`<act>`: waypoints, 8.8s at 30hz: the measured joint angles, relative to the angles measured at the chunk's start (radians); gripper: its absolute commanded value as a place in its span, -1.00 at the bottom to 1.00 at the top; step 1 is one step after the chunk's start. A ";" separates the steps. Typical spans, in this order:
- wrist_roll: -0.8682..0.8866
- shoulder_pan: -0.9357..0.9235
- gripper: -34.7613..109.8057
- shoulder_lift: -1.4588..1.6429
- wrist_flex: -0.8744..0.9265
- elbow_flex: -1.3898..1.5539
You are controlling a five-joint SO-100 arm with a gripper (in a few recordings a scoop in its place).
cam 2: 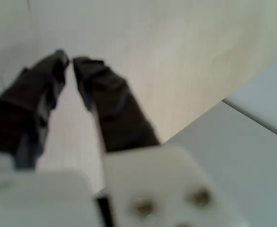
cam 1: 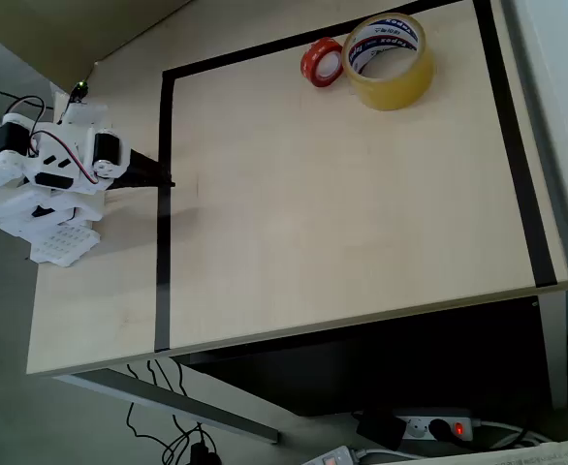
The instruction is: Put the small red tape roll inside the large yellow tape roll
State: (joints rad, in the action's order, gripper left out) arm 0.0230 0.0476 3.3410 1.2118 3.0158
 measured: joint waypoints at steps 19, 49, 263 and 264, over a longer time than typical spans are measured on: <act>-0.130 -0.196 -0.52 -0.229 0.000 -0.235; -0.492 0.268 -0.52 -2.243 0.314 -2.217; -0.497 0.172 -0.36 -3.069 -0.020 -3.168; -0.497 0.172 -0.34 -3.069 -0.009 -3.168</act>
State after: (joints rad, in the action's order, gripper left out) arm -0.4740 0.2194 0.2715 1.2026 -0.1519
